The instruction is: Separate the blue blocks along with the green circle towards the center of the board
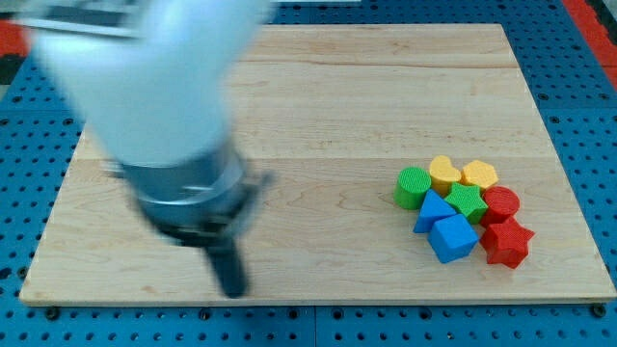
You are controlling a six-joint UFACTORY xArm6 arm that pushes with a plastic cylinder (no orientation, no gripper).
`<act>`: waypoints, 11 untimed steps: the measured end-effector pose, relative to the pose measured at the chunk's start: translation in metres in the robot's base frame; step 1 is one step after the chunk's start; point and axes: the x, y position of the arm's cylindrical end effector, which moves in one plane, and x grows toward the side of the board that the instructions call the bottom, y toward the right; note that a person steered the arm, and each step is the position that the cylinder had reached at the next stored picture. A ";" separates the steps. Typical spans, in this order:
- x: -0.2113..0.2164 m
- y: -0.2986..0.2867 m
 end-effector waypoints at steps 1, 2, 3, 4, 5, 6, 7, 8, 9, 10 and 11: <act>0.000 0.112; 0.000 0.126; 0.002 0.142; 0.002 0.186; -0.011 0.192; -0.030 0.191; -0.046 0.191; -0.080 0.156; -0.110 0.131; -0.133 0.112; -0.148 0.093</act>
